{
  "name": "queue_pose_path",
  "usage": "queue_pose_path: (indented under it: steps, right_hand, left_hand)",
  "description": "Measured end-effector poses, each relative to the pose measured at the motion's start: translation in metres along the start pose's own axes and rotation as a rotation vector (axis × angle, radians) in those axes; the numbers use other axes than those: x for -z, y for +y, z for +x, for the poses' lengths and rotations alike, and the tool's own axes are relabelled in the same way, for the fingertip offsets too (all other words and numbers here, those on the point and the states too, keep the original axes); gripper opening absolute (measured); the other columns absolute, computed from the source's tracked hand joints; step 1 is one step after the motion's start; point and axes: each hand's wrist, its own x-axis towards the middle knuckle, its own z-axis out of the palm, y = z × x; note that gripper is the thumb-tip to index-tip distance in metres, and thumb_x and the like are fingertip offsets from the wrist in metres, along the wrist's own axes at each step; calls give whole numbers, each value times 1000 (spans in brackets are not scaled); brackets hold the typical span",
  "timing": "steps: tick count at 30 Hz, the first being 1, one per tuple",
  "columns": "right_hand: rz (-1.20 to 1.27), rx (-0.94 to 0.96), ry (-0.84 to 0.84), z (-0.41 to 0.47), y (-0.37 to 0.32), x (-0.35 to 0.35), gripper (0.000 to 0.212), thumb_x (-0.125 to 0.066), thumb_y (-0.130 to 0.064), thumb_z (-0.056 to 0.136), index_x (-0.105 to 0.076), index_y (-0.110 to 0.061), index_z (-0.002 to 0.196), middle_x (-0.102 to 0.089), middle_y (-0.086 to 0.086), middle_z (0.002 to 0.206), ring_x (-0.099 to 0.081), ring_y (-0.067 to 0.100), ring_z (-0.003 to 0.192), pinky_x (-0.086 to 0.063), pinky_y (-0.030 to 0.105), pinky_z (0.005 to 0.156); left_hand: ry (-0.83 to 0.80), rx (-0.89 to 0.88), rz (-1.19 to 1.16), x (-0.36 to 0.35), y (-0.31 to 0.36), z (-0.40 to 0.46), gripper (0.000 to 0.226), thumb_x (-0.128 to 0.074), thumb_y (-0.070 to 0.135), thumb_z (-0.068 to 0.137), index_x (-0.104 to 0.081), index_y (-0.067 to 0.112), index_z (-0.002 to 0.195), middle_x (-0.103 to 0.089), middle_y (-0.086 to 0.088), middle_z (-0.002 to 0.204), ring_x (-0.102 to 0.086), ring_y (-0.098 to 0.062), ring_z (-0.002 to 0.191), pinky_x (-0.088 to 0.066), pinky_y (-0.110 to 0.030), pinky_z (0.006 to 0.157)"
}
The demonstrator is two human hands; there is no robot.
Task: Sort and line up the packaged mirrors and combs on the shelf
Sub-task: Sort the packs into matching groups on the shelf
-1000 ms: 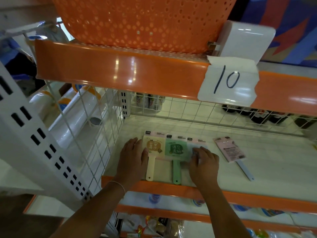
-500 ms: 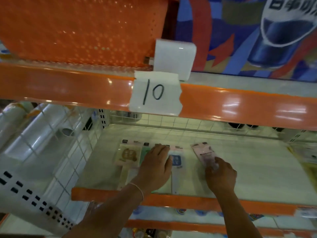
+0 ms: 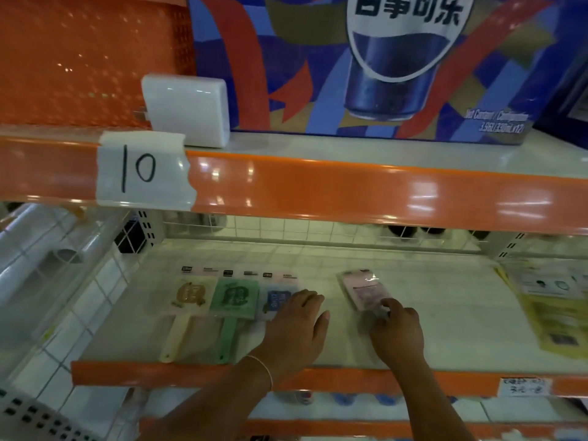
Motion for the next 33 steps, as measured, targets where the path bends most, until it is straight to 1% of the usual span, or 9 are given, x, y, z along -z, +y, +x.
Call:
queue_pose_path:
  steps: [4,8,10,12,17,22,28,31,33]
  right_hand:
    - [138,43,-20,-3,3,10,35,-51,-2,91,-58,-3,124,-55,27,111,-59,39,90,-45,31,77]
    - [350,11,-123,-11,-9,14,30,-47,-8,96,-59,-12,123,-66,10,101,-64,25,82,-54,36,74]
    - [538,-41,-224,-19,-20,14,23,-40,-9,99,-59,-15,110,-66,9,87,-61,21,69,-51,37,67]
    - [725,-55,-300,-28,-35,14,25,-34,-6,100,-59,-7,96,-59,14,76,-52,19,59,-45,35,59]
    - [903,-35,-479,-44,-60,7,27,-37,-4,100,-62,-13,105,-70,14,87,-65,24,68,-51,33,58]
    - [949,-88,-533,-32,-64,-9,28,-57,-6,92,-60,-19,117,-72,16,98,-69,31,88,-54,42,74]
    - [940,-30,-482,-21,-73,-19,36,-66,-16,88,-59,-23,123,-71,23,85,-66,41,84,-58,50,80]
    - [921,-43,-410,-20,-75,-30,34,-64,-14,90,-60,-24,122,-73,16,83,-68,40,83,-58,53,77]
    - [892,-84,-353,-17,-75,-38,36,-64,-14,90,-59,-23,124,-75,10,83,-69,37,84,-57,55,77]
  left_hand:
    - [-38,27,-32,-9,10,8,45,-36,39,100,-43,17,139,-44,1,142,-37,-12,131,-27,-20,106]
    - [-87,212,-233,-6,18,18,41,-38,40,100,-46,21,136,-45,4,139,-41,-11,128,-29,-22,105]
    - [-87,310,-336,-1,21,25,30,-38,39,100,-52,23,121,-54,1,126,-50,-14,116,-37,-29,101]
    - [-49,416,-457,8,22,31,23,-38,37,100,-54,20,105,-61,-4,110,-58,-19,101,-45,-38,93]
    - [155,658,-856,26,8,39,18,-49,17,97,-63,22,88,-69,-8,98,-67,-22,88,-59,-35,76]
    - [254,678,-885,39,-10,37,14,-56,10,94,-66,18,89,-69,-7,95,-68,-19,82,-61,-39,70]
    - [199,677,-817,40,-27,34,16,-62,12,91,-65,8,106,-69,-11,101,-68,-19,81,-58,-25,60]
    - [196,629,-591,46,-39,30,21,-59,23,93,-63,11,110,-66,-4,99,-64,-11,78,-51,-16,53]
    - [238,575,-412,56,-49,26,26,-54,29,95,-60,17,117,-64,0,104,-63,-11,85,-51,-17,62]
